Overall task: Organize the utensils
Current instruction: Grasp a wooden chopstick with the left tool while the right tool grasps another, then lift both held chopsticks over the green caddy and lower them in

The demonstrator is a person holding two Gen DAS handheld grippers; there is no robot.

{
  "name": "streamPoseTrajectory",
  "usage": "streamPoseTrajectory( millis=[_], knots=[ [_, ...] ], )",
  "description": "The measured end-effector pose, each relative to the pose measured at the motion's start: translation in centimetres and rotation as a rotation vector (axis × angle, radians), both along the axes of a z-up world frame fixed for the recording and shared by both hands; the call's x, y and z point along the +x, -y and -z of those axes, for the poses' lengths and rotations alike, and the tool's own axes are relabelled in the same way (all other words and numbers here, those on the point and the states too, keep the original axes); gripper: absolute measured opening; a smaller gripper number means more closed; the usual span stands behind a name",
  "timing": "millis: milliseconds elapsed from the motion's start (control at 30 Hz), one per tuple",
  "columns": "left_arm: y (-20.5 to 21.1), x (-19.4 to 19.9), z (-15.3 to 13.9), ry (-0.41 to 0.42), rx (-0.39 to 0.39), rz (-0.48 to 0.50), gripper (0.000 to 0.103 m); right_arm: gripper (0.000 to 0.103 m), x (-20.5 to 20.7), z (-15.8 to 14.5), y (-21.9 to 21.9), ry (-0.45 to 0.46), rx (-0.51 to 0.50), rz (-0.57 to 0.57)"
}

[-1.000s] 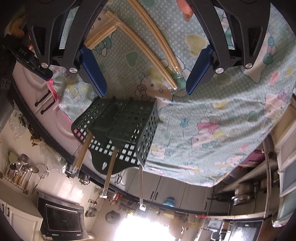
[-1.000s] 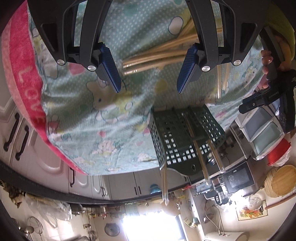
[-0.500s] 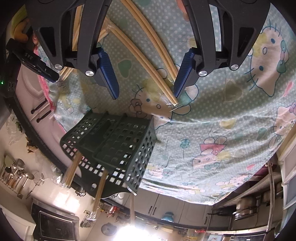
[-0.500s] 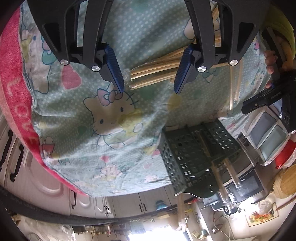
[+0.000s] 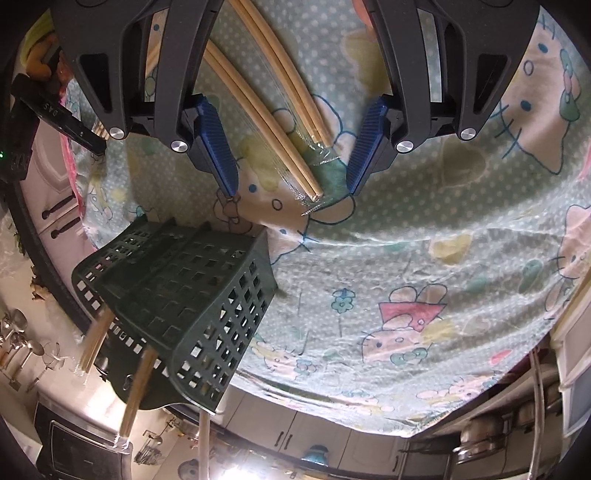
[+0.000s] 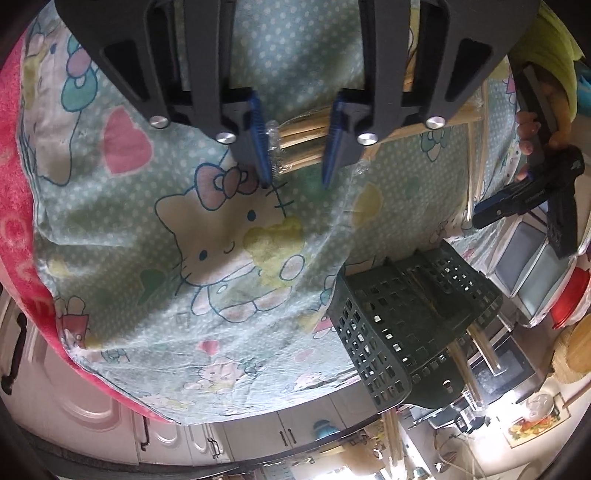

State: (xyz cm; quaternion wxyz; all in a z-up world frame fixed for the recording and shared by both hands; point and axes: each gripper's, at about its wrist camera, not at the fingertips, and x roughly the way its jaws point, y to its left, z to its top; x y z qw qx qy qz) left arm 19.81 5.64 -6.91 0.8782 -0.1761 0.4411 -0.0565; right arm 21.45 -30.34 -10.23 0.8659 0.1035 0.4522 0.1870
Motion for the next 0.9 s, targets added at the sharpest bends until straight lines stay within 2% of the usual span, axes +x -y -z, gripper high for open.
streamPoseTrajectory(
  millis=[67, 100, 133, 233, 300, 400, 633, 900],
  knots=[
    [0.0, 0.3, 0.1, -0.006, 0.002, 0.000, 0.052, 0.016, -0.1, -0.1, -0.1, 0.009, -0.001, -0.010],
    [0.1, 0.4, 0.1, -0.006, 0.007, 0.000, 0.049, 0.011, -0.2, -0.2, -0.2, 0.014, -0.002, -0.016],
    [0.2, 0.5, 0.1, -0.006, 0.011, -0.001, 0.047, 0.010, -0.3, -0.3, -0.3, 0.021, -0.003, -0.021],
    [0.5, 0.8, 0.2, -0.012, 0.023, 0.000, 0.035, 0.008, -0.5, -0.9, -0.7, 0.049, -0.013, -0.036],
    [0.6, 1.0, 0.3, -0.019, 0.030, 0.004, 0.023, 0.006, -0.7, -1.4, -0.8, 0.066, -0.012, -0.046],
    [0.8, 1.4, 0.5, -0.026, 0.042, 0.006, 0.012, 0.005, -0.8, -2.3, -0.7, 0.093, -0.006, -0.052],
    [1.0, 1.5, 0.2, -0.020, 0.029, 0.013, 0.006, 0.004, -0.5, -4.0, -0.4, 0.125, 0.028, -0.059],
    [1.3, 0.6, -2.6, 0.044, -0.048, 0.047, 0.004, 0.004, -1.0, -6.3, -0.5, 0.189, 0.082, -0.051]
  ],
)
